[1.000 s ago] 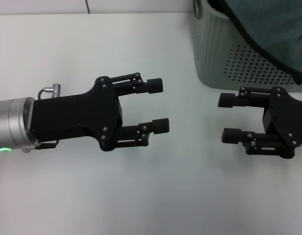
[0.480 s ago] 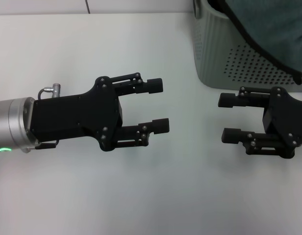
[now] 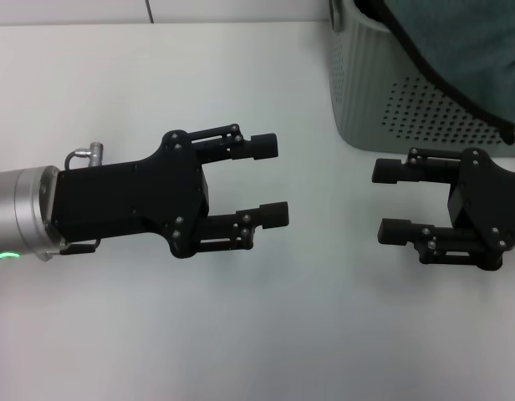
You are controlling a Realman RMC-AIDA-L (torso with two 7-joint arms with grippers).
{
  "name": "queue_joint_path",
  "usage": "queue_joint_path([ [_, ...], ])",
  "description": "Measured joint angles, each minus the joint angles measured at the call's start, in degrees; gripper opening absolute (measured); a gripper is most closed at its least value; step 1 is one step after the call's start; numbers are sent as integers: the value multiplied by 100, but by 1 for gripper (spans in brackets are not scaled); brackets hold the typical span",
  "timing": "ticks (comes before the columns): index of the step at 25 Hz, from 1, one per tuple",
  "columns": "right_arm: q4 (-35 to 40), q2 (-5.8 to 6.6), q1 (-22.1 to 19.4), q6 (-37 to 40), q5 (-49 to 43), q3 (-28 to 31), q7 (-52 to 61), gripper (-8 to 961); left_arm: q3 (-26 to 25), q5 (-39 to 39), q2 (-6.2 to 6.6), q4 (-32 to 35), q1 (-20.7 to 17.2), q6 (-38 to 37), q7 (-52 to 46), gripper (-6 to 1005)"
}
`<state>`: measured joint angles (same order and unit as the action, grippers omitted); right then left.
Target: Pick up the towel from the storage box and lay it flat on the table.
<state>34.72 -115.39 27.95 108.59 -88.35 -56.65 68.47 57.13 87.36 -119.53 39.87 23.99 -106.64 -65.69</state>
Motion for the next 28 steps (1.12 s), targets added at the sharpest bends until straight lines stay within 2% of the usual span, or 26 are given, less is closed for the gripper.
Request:
queue_joint_path([
  [6,0,0,0,0,0,0,0,654,0,0,0,0,0,0,0,741],
  [10,-71,-19,183,402,449,-297,-230,655,0,0,0,0,0,0,0,742],
  [19,-39,4,236,737,611,-271,-243,690,2,-2,-1,-5,4,4,0,744],
  [23,-38,-1,192,698,594,-272,-261,701,60,-96,-38,-642,72,121,576,745],
  [28,-128,-1,118,427,557,-315,-256,701,43,-146,-26,-636,133,14,617,746],
])
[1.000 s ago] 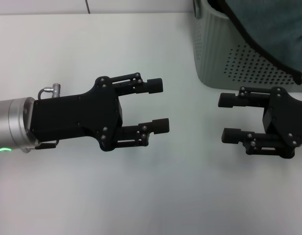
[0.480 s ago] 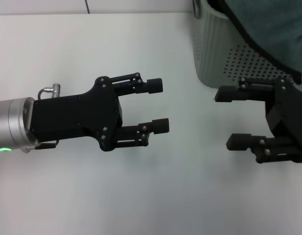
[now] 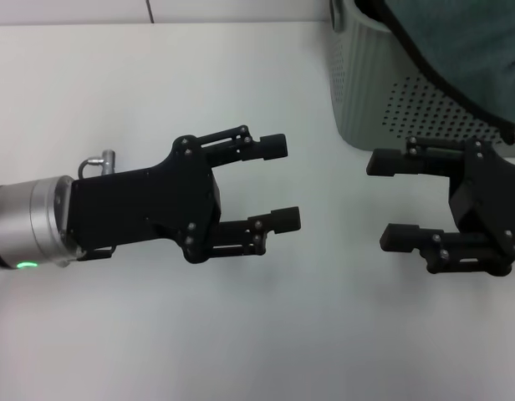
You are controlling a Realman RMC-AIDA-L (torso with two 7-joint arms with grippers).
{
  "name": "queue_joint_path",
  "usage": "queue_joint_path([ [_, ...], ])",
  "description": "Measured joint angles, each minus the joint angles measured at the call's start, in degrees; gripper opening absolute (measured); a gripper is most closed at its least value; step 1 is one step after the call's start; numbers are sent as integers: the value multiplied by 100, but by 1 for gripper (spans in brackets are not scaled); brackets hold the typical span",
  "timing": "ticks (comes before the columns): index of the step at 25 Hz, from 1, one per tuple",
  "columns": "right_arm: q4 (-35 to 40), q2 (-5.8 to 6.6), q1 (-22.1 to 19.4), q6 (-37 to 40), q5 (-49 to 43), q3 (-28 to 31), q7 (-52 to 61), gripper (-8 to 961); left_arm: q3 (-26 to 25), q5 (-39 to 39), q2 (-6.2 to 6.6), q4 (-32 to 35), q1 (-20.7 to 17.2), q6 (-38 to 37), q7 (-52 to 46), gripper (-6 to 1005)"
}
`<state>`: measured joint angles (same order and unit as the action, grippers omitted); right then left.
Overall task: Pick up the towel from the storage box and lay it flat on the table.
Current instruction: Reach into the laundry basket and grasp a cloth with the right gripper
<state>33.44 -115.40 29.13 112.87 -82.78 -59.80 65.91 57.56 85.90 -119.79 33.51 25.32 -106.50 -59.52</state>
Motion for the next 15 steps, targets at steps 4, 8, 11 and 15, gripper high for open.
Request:
queue_joint_path([
  [4,-1,0,-115,-21,-7,-5,2,700,-19,-2,22,84,-13,-26,-15,747],
  [8,-41,6,-184,-72,-11,19,7,700,-40,-45,39,247,-77,-83,-37,747],
  [11,-77,7,-256,-265,-44,-7,-4,700,-42,-73,38,368,-106,-186,-48,747],
  [15,-52,0,-244,-282,-94,7,22,701,-44,-55,36,351,-125,-155,-52,747],
])
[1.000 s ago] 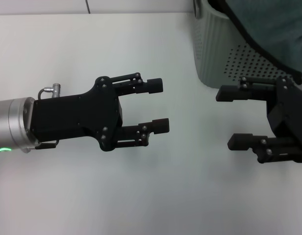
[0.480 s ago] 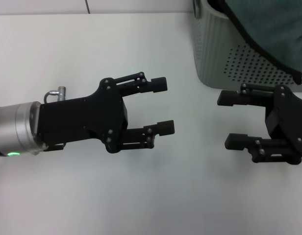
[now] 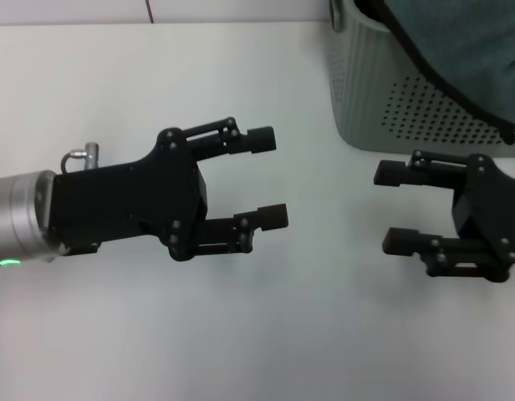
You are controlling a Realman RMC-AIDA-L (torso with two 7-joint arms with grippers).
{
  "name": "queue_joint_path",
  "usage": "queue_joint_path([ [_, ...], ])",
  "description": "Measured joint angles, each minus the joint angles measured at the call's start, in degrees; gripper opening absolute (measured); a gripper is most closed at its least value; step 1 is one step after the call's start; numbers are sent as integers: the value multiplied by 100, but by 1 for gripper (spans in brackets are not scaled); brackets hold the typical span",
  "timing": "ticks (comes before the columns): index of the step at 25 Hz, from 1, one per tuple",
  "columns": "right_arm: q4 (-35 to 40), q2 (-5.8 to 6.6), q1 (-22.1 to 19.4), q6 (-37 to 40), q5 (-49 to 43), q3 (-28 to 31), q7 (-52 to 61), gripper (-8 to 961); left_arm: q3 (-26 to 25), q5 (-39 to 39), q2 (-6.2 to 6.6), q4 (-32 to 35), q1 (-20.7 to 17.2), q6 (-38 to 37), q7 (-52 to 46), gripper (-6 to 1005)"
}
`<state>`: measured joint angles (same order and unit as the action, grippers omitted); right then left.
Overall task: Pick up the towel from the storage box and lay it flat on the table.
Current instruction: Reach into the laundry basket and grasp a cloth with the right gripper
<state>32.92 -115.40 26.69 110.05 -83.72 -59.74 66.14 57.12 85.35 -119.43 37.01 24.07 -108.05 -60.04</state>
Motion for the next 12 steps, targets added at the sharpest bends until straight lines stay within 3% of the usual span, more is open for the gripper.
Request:
queue_joint_path([
  [6,320,21,36,773,353,32,20,700,1,184,-24,-345,8,593,73,746],
  [12,51,62,-18,119,179,16,-12,701,1,-93,-23,-245,-1,136,101,746],
])
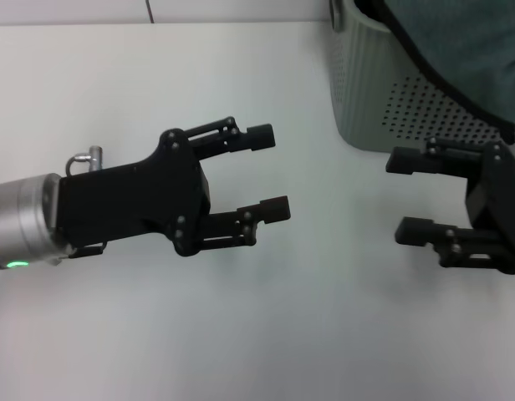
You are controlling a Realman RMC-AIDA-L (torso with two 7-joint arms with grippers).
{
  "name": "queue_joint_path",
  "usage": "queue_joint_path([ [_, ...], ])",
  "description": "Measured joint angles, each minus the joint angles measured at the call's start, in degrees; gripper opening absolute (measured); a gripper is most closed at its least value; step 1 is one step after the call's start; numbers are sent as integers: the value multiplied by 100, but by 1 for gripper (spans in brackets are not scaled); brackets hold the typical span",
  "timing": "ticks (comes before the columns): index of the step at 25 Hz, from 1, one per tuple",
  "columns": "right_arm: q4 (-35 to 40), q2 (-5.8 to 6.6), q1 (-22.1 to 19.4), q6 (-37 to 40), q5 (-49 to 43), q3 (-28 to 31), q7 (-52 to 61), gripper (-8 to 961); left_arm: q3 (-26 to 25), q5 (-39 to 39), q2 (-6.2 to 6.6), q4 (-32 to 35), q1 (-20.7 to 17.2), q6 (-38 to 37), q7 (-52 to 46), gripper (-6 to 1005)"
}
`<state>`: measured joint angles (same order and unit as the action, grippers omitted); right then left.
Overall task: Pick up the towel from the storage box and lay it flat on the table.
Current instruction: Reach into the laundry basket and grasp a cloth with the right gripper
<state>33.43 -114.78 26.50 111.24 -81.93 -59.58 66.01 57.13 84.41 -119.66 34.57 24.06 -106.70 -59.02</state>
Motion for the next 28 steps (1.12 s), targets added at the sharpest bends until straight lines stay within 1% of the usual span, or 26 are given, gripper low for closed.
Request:
queue_joint_path([
  [3,-74,-35,-10,-199,-130,-3,-24,701,0,-133,26,8,-2,-215,38,746],
  [6,-80,-53,-14,-261,-159,-9,-29,700,0,-132,35,2,-2,-208,41,746],
  [7,-82,-57,-32,-258,-159,-7,-27,700,0,-59,34,-61,-6,14,42,746],
  [10,-88,-60,-134,-251,-160,5,-15,701,5,1,5,-91,-12,301,42,746],
  [11,-91,-57,-192,-275,-159,7,-11,701,15,12,-7,-115,-11,432,41,746],
  [15,-92,-2,-404,-366,-135,71,16,700,26,17,-10,-175,3,498,40,746],
  [19,-137,18,-643,-372,-151,393,23,699,33,21,-12,-185,4,504,38,746],
  [21,-215,50,-766,-357,-154,552,22,699,22,20,-12,-195,4,505,27,745],
  [24,-309,102,-876,-337,-129,641,-7,698,15,20,-13,-202,29,507,-4,745],
  [26,-324,101,-901,-315,-109,674,-32,698,26,20,-13,-202,49,510,-16,745],
  [28,-326,60,-844,-313,-130,666,-68,697,35,22,-13,-206,60,514,-19,745],
])
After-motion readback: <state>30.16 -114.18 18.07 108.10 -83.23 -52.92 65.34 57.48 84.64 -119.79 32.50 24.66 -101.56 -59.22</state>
